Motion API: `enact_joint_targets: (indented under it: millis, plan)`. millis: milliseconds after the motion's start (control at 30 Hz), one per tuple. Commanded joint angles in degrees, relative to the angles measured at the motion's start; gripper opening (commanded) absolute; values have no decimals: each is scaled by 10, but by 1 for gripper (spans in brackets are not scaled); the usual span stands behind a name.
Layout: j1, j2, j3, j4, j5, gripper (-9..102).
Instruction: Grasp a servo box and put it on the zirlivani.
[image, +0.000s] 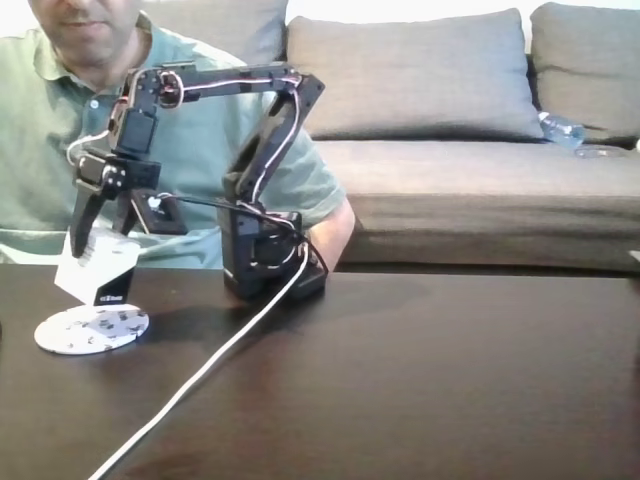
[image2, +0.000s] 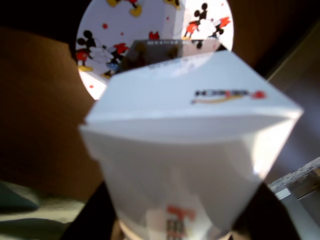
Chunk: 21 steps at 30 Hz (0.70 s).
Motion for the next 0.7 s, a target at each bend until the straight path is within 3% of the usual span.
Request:
enact_joint_targets:
  millis: [0,667]
  plan:
    - [4,-1,3,-6,2,12]
    - [-20,-1,94,-107,14,12]
